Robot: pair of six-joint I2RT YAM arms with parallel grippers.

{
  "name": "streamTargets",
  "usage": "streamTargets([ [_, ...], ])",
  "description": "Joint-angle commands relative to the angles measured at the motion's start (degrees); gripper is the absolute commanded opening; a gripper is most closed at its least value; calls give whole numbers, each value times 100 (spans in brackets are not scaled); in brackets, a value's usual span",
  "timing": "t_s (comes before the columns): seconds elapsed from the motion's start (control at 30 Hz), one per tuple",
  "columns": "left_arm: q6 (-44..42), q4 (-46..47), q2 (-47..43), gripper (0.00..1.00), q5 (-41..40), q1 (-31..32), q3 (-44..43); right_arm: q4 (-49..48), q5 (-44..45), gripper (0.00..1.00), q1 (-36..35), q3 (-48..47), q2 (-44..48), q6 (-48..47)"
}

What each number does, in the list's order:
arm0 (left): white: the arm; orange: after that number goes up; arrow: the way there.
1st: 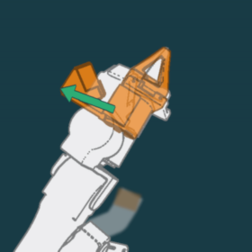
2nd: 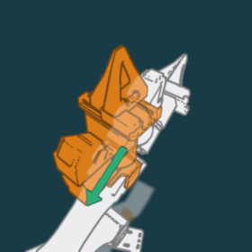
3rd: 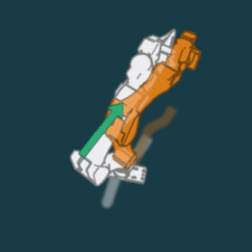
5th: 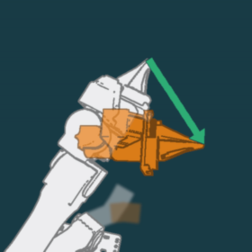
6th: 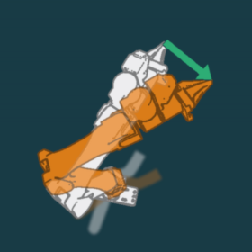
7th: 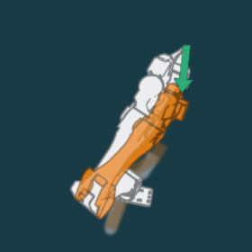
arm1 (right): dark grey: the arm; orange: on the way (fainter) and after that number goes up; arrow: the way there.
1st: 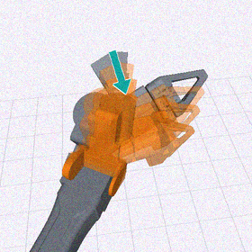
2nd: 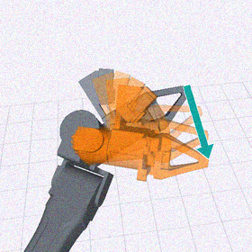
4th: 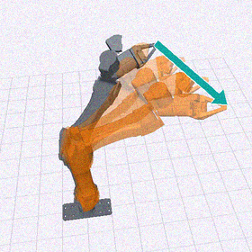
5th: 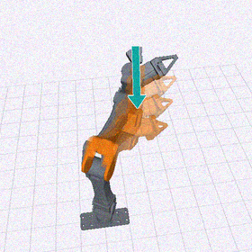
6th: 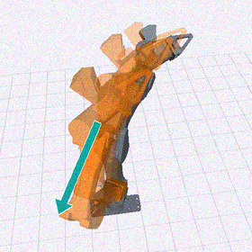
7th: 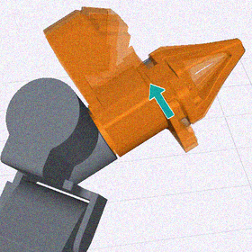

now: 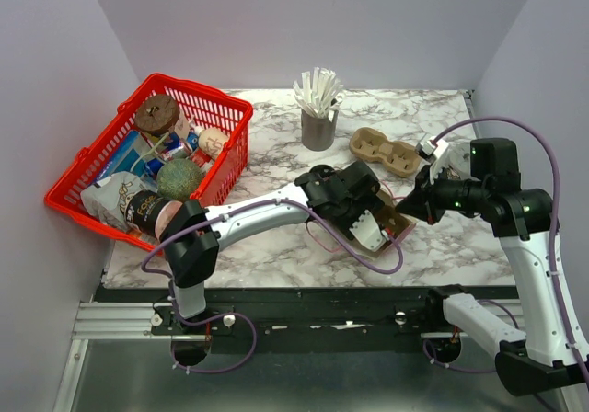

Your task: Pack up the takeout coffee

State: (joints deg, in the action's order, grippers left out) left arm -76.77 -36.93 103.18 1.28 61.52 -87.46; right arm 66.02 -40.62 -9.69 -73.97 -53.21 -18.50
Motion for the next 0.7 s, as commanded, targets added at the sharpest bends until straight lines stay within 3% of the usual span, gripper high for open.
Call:
streamTargets([
  [0.0,-303,-138,141,0,495,-96,-192,121,89,0,-24,-38,-23,5],
  [0.27,-549,-455,703,0,759,-263,-921,526,476,4,-33,-486,-207,-136],
  [0.47,-760,-886,1108,0,1041,-324,-1510,772,652,30,-24,-732,-251,-119],
  [0.53,-857,-957,1196,0,1093,-333,-1607,825,687,46,-24,-794,-260,-75],
  [0.67,-980,-992,1284,0,1208,-342,-1721,834,670,53,-15,-1215,-295,74],
])
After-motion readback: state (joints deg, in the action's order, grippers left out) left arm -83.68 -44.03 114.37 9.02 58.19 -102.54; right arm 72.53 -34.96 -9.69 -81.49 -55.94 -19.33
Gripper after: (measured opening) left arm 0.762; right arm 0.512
